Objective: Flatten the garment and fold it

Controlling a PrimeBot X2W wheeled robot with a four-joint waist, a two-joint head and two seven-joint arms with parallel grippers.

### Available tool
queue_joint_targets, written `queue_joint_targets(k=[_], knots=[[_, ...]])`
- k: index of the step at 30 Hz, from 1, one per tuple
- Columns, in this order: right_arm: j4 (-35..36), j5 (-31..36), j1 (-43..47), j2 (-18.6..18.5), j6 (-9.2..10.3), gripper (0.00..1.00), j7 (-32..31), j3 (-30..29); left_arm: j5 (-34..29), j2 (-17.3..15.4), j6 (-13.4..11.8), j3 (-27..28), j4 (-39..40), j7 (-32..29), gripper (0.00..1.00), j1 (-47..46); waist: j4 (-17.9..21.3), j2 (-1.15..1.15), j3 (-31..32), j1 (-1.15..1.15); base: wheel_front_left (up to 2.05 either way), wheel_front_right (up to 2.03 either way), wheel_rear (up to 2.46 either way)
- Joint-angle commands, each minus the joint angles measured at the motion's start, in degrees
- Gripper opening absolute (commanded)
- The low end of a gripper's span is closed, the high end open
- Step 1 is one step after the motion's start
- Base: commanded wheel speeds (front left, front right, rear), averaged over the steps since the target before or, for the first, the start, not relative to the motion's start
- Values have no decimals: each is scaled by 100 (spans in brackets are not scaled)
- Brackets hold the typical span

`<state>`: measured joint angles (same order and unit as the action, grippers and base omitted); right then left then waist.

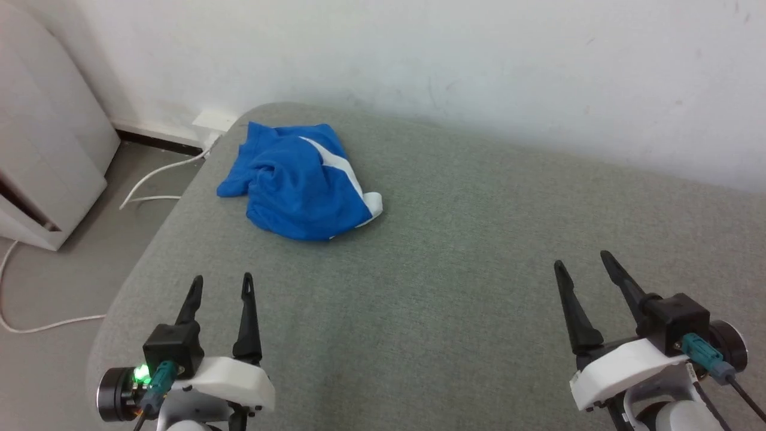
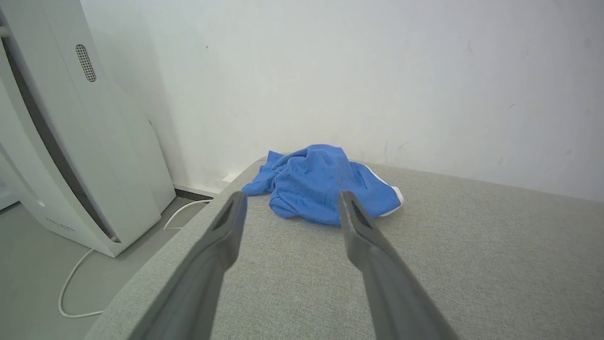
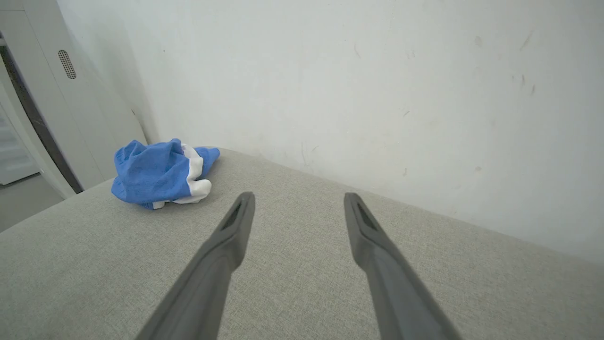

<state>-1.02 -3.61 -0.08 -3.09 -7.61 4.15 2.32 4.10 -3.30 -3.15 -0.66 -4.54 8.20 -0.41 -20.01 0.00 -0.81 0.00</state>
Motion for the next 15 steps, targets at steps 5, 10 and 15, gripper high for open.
queue_joint_targets(k=[5, 10, 15], knots=[[-27, -60, -121, 13, 7, 100, 78, 38, 88, -54, -28, 32, -74, 116, 100, -44, -127, 0, -27, 0, 0, 0, 0], [-40, -82, -129, 14, 8, 100, 108, 45, 109, -69, -45, 61, -106, 176, 100, -36, -230, 0, -31, 0, 0, 0, 0], [-55, -116, -153, 15, 8, 100, 137, 69, 134, -78, -73, 92, -124, 236, 100, -16, -334, 0, -30, 0, 0, 0, 0]])
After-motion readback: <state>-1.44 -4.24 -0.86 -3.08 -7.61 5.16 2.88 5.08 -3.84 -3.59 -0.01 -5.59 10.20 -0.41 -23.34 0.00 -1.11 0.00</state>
